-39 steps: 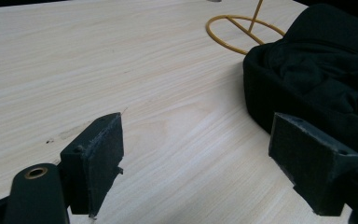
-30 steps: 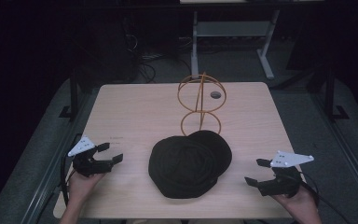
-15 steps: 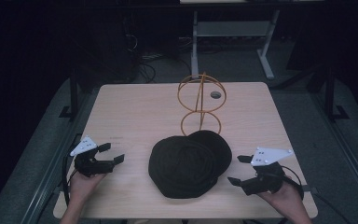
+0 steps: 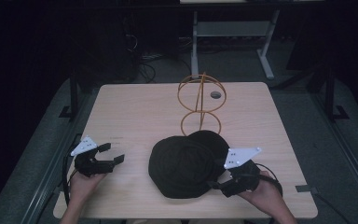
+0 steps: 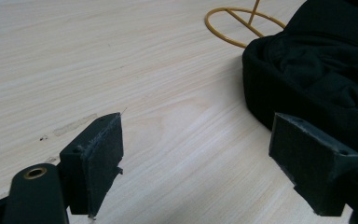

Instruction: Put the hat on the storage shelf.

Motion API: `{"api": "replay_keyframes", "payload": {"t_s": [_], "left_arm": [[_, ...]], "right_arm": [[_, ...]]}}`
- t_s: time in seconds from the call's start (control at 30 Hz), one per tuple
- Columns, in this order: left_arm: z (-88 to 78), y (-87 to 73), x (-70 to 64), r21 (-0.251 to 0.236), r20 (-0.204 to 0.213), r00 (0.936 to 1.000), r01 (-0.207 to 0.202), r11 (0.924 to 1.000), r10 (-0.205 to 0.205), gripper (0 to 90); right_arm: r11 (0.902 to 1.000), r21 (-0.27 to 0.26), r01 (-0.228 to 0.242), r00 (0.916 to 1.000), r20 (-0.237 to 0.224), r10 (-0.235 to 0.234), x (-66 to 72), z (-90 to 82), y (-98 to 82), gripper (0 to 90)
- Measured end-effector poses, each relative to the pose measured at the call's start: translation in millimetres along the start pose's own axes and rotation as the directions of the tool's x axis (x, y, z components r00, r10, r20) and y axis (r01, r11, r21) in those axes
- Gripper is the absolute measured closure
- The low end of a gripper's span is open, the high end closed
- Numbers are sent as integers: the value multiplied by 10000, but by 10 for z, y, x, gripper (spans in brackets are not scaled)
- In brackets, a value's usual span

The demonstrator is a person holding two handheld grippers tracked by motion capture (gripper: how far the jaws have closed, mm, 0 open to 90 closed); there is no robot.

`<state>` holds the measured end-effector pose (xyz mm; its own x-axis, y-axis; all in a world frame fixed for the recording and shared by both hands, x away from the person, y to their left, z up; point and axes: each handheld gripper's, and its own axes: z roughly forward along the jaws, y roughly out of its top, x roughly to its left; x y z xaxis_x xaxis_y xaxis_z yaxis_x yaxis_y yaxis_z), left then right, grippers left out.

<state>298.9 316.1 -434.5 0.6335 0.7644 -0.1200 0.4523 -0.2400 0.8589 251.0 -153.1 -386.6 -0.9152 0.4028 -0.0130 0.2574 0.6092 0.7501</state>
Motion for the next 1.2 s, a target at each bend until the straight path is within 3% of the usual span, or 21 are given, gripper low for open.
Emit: {"api": "replay_keyframes", "payload": {"t_s": [0.47,0.63,0.87,1.1,1.13,1.2], "left_arm": [[26,-1,-12,116,68,9999,-109,9999,108,174],[31,1,-16,153,86,9999,-135,9998,134,174],[45,0,-8,152,140,9999,-95,9998,93,174],[62,1,-18,208,194,9997,-149,9997,145,175],[62,1,-18,211,199,9997,-141,9997,137,174],[61,1,-19,208,198,9997,-138,9997,134,174]], "right_arm": [[9986,262,467,9966,-695,-448,112,242,204,351],[9944,437,959,9915,-920,-916,165,339,257,438],[9915,740,1066,9864,-1330,-961,233,503,314,477],[9867,1167,1134,9847,-1451,-960,254,646,299,515],[9816,1301,1396,9822,-1443,-1206,254,685,292,533],[9811,1339,1399,9825,-1420,-1207,262,697,291,540]]}}
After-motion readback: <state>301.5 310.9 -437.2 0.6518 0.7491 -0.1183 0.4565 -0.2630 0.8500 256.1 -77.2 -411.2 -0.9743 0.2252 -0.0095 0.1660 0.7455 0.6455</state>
